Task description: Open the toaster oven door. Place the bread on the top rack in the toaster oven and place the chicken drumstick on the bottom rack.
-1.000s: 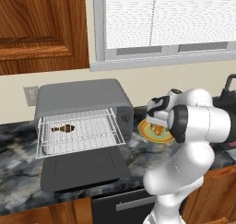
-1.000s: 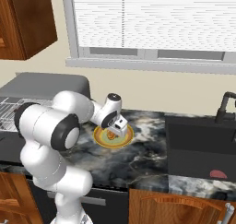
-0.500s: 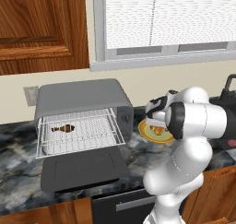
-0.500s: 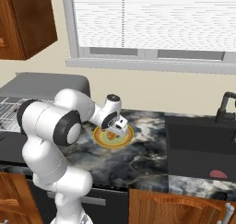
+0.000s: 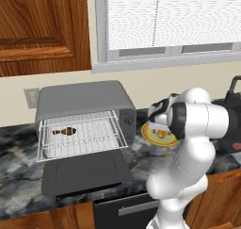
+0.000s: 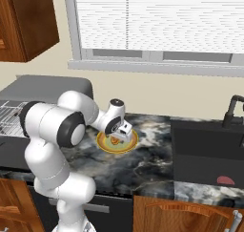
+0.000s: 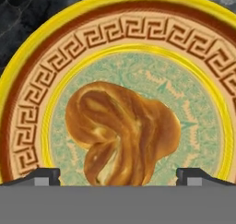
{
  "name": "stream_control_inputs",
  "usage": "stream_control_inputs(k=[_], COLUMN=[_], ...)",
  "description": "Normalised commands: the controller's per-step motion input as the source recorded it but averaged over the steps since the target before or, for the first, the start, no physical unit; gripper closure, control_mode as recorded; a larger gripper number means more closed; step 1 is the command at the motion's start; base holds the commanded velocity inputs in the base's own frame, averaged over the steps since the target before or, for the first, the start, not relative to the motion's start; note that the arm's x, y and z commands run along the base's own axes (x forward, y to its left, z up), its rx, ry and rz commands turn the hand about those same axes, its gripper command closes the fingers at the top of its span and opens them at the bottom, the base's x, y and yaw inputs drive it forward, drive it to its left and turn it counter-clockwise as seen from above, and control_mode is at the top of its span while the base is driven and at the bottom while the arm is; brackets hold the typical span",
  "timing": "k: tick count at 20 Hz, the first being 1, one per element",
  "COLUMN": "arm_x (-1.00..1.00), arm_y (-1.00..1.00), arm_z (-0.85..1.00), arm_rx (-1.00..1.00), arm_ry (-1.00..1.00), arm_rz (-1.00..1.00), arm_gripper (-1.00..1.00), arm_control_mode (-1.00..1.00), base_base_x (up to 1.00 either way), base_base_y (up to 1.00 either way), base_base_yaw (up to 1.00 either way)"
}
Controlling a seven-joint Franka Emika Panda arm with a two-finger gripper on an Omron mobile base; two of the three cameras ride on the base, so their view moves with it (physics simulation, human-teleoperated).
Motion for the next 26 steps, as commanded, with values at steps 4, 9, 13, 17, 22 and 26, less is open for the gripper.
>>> stream_control_inputs(k=[4,9,13,17,22,26], arm_x=[0.04,0.10,0.11,0.03,0.00,-0.01], arm_y=[0.00,0.00,0.00,0.00,-0.03,-0.06], arm_z=[-0.10,-0.11,-0.09,-0.06,0.02,0.24], arm_rx=[-0.01,0.00,0.00,0.00,0.00,0.00], arm_ry=[0.00,0.00,0.00,0.00,0.00,-0.01], arm_rz=[0.00,0.00,0.00,0.00,0.00,0.00], arm_gripper=[-1.00,-1.00,-1.00,1.00,1.00,1.00], arm_control_mode=[-1.00,-1.00,-1.00,-1.00,-1.00,-1.00], base_base_x=[0.00,0.00,0.00,0.00,0.00,0.00], base_base_y=[0.00,0.00,0.00,0.00,0.00,0.00], base_base_yaw=[0.00,0.00,0.00,0.00,0.00,0.00])
